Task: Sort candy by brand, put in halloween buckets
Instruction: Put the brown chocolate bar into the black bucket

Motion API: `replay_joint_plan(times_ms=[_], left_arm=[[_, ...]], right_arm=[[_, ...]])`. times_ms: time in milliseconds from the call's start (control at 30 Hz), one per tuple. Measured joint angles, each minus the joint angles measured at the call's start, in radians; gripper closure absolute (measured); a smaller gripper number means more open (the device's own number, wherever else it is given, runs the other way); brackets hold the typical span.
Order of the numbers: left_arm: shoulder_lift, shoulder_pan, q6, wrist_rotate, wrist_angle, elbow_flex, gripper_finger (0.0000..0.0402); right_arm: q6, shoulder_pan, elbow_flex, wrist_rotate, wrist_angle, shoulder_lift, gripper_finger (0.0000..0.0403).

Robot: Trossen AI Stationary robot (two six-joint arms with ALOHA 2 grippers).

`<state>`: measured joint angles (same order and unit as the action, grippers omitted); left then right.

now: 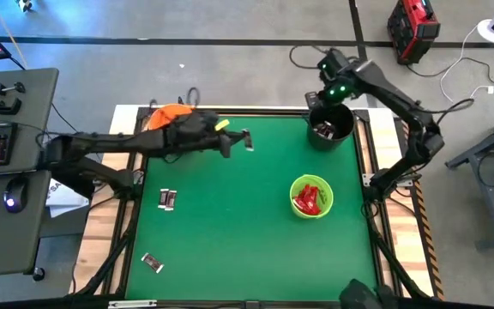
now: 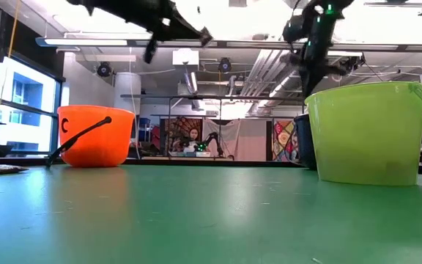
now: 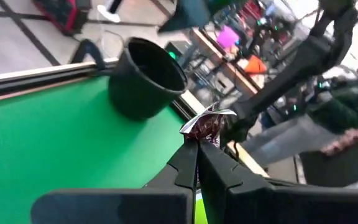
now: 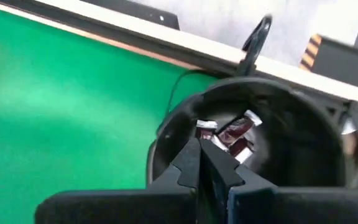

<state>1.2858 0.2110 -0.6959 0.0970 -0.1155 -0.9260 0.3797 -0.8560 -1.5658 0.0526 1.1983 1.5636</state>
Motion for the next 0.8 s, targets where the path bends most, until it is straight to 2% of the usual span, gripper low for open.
replay_joint_plan(times_ms=[100,167,333,500,800], left_arm=[[0.127,0.016,0.049,-0.074,0.002,-0.105,0.0401],[0.227,0.021,0.103,-0.124,-0.001,-0.209,0.0401],[0.467,0.025,0.232,-0.174,0.034,-0.499,0.0401],[0.692,0.027,0.355,-0.159,0.05,-0.768,0.0401],[1.032,0.062,0.471,-0.051,0.026,-1.143,0.0401]], right_arm=[[-0.012,0.01,-0.11,0.009,0.06,-0.014,0.0403],[-0.013,0.019,-0.177,0.01,0.072,-0.038,0.0403],[0.011,0.05,-0.325,0.0,0.099,-0.114,0.0403],[0.071,0.077,-0.386,0.01,0.114,-0.207,0.0403],[0.177,0.131,-0.383,0.138,0.191,-0.294,0.0403]])
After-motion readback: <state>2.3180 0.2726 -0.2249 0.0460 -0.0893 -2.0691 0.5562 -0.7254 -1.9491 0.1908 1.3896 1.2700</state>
